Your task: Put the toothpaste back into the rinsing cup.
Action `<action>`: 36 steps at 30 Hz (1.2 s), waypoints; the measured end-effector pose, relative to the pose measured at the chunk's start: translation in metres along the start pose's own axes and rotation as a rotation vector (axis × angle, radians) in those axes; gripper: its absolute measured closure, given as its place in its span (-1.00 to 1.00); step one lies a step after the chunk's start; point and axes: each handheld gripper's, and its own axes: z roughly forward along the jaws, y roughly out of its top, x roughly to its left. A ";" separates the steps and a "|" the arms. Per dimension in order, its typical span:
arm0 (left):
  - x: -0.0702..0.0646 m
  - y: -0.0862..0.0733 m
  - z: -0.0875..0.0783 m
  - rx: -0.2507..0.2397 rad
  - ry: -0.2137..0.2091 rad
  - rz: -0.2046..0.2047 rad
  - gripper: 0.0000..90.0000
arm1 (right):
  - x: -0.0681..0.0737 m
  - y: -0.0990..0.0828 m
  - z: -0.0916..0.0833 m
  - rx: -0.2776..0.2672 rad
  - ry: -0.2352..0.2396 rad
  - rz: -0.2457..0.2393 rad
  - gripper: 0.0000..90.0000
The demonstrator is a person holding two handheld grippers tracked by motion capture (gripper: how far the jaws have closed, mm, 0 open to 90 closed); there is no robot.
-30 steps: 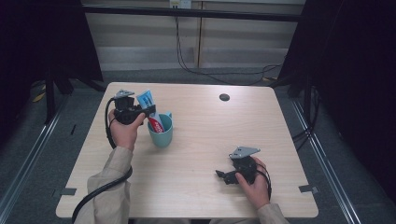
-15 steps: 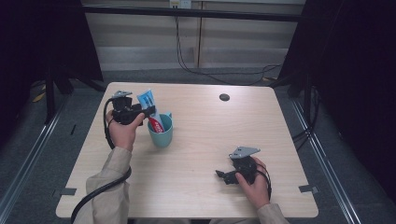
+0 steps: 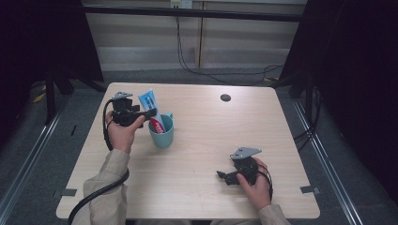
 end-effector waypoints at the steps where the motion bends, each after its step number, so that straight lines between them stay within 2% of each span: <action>1: 0.000 0.000 0.000 0.002 0.004 0.003 -0.54 | 0.000 0.000 0.000 0.000 0.000 0.000 -0.70; 11: 0.002 -0.002 -0.003 0.020 -0.011 0.013 -0.64 | 0.000 0.000 0.000 0.001 0.000 -0.001 -0.70; 25: 0.002 -0.009 -0.010 0.029 -0.050 0.025 -0.65 | 0.000 0.000 0.000 0.001 0.001 -0.001 -0.70; 36: 0.007 -0.017 -0.019 0.049 -0.068 0.060 -0.65 | 0.000 0.000 0.000 0.001 0.000 -0.001 -0.70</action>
